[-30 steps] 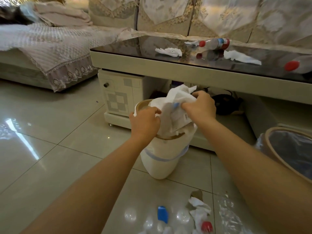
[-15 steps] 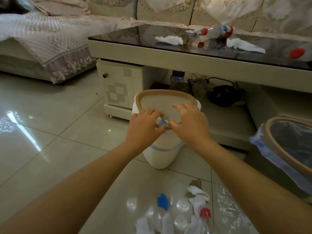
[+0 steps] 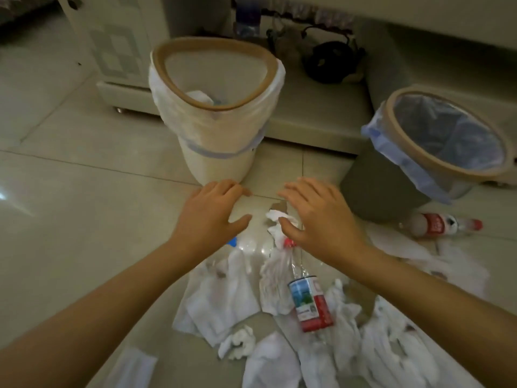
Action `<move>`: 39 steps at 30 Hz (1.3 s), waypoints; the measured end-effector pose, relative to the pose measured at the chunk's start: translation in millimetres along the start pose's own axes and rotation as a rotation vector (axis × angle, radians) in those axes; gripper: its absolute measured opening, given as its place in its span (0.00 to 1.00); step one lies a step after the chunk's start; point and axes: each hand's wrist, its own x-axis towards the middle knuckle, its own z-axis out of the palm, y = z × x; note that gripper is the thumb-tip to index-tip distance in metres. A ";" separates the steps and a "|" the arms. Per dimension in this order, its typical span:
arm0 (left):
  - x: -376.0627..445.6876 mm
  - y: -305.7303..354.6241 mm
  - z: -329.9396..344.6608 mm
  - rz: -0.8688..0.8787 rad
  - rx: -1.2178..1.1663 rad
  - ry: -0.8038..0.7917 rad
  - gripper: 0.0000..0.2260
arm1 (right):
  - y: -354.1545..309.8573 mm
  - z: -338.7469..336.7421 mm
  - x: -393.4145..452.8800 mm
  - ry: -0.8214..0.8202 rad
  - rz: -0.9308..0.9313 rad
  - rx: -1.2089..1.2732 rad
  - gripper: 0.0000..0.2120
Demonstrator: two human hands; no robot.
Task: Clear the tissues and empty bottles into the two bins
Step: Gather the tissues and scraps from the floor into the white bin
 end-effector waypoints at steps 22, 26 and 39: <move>-58.2 54.0 158.2 -0.089 -0.016 -0.631 0.44 | 5.3 104.9 -105.5 -0.501 0.180 0.025 0.26; -56.2 53.6 166.5 -0.082 -0.054 -0.610 0.25 | 19.5 110.3 -106.7 -0.484 0.262 0.039 0.24; -29.3 16.3 118.4 -0.255 -0.155 -0.398 0.11 | 44.6 102.0 -40.7 -0.421 0.194 0.174 0.36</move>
